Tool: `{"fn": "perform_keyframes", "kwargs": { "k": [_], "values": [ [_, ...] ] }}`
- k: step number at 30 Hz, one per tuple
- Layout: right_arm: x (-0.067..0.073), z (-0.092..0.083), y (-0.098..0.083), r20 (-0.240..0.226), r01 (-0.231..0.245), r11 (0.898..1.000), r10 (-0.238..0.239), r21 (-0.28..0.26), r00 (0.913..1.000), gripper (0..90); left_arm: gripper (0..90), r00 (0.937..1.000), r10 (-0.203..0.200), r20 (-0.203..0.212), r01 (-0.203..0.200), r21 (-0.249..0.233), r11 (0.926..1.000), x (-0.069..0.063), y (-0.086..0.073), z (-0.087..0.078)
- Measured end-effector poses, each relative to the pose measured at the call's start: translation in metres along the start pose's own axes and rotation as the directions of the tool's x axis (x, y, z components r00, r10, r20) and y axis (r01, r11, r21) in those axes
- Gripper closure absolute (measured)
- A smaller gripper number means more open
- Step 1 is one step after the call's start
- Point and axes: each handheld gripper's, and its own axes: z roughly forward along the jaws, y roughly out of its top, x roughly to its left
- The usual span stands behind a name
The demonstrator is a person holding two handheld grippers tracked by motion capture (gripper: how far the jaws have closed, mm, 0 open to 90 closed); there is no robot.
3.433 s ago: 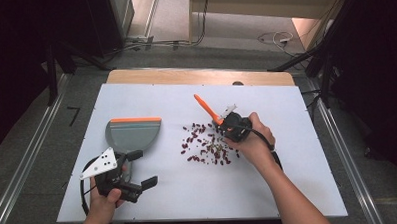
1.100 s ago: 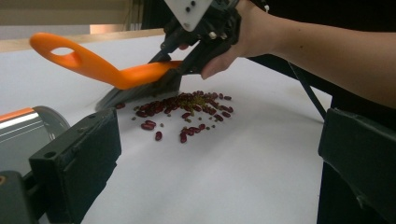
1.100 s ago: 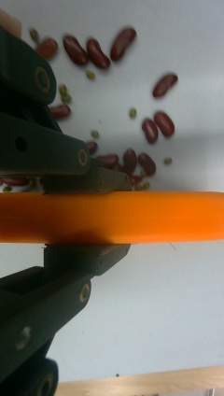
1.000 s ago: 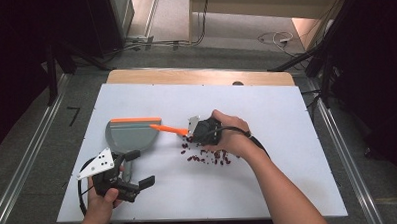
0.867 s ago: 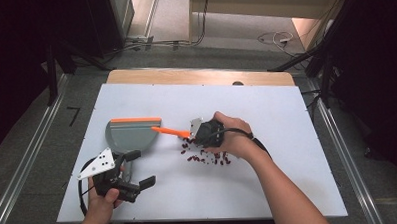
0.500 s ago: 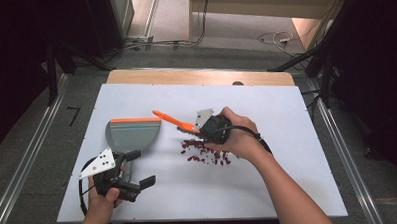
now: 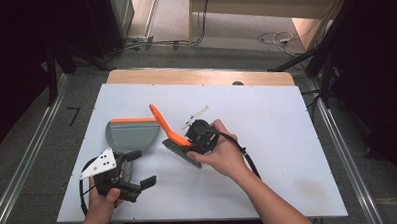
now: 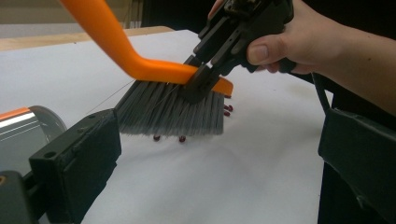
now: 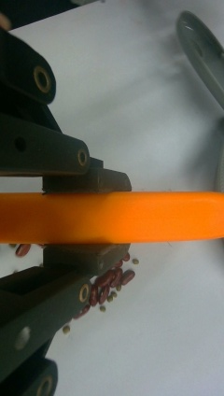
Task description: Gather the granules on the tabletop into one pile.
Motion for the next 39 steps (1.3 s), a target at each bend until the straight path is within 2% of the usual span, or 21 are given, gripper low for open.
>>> {"fn": "perform_keyframes", "kwargs": {
  "k": [1, 2, 4, 7, 9, 14, 17, 20, 21, 28, 31, 33, 36, 38, 39],
  "values": [
    [-0.001, 0.006, 0.001, -0.021, -0.074, 0.997, 0.074, -0.010, 0.9970, 68.7, 0.4, 1.0000, 0.001, 0.000, -0.001, 0.000, 1.0000, 0.000, 0.000, 0.000],
    [-0.001, 0.006, 0.001, -0.021, -0.074, 0.997, 0.074, -0.010, 0.9970, 68.7, 0.4, 1.0000, 0.000, 0.001, 0.000, -0.002, 1.0000, 0.001, 0.000, 0.000],
    [-0.007, 0.013, 0.002, -0.075, -0.160, 0.987, 0.160, -0.001, 0.9843, 68.7, 0.4, 1.0000, 0.001, 0.001, -0.001, -0.002, 1.0000, 0.001, 0.000, 0.000],
    [-0.012, 0.020, 0.002, -0.038, -0.197, 0.980, 0.198, 0.027, 0.9795, 68.8, 0.4, 1.0000, 0.001, 0.001, -0.001, -0.002, 1.0000, 0.001, 0.000, 0.000],
    [-0.019, 0.021, 0.003, -0.024, -0.250, 0.967, 0.251, 0.044, 0.9676, 68.7, 0.4, 1.0000, 0.000, 0.001, 0.000, -0.005, 1.0000, 0.001, 0.000, -0.001],
    [-0.035, 0.022, -0.001, -0.014, -0.331, 0.941, 0.333, 0.075, 0.9428, 68.5, 0.4, 1.0000, 0.000, 0.000, 0.000, -0.002, 1.0000, 0.001, 0.000, -0.001],
    [-0.042, 0.020, -0.006, -0.011, -0.362, 0.929, 0.364, 0.075, 0.9314, 68.4, 0.4, 1.0000, 0.000, 0.000, 0.000, -0.003, 1.0000, 0.000, 0.000, -0.001],
    [-0.047, 0.018, -0.011, -0.008, -0.380, 0.922, 0.381, 0.072, 0.9244, 68.3, 0.4, 1.0000, -0.001, -0.002, 0.001, -0.002, 1.0000, 0.000, 0.000, -0.001],
    [-0.049, 0.017, -0.014, -0.006, -0.379, 0.923, 0.381, 0.069, 0.9247, 68.3, 0.4, 1.0000, -0.001, -0.003, 0.001, -0.002, 1.0000, 0.000, 0.000, -0.001],
    [-0.064, 0.006, -0.029, 0.017, -0.429, 0.902, 0.429, 0.054, 0.9031, 68.2, 0.4, 1.0000, 0.000, -0.004, 0.000, -0.004, 1.0000, 0.000, 0.000, -0.001],
    [-0.070, 0.002, -0.035, 0.025, -0.442, 0.896, 0.441, 0.051, 0.8970, 68.1, 0.4, 1.0000, 0.001, -0.004, -0.001, -0.003, 1.0000, 0.000, 0.000, -0.001],
    [-0.074, -0.001, -0.039, 0.036, -0.444, 0.895, 0.442, 0.045, 0.8962, 68.1, 0.4, 1.0000, 0.000, -0.003, 0.000, -0.003, 1.0000, 0.000, 0.000, -0.001],
    [-0.078, -0.005, -0.044, 0.042, -0.464, 0.885, 0.462, 0.042, 0.8857, 68.1, 0.4, 1.0000, 0.001, -0.002, -0.001, -0.002, 1.0000, 0.000, 0.000, -0.001],
    [-0.081, -0.007, -0.047, 0.047, -0.464, 0.885, 0.462, 0.038, 0.8857, 68.1, 0.4, 1.0000, 0.002, -0.002, -0.002, -0.001, 1.0000, 0.000, 0.000, -0.001],
    [-0.082, -0.009, -0.048, 0.050, -0.469, 0.883, 0.467, 0.037, 0.8829, 68.1, 0.4, 1.0000, 0.001, -0.002, -0.001, -0.001, 1.0000, 0.000, 0.000, -0.001]
  ]
}}
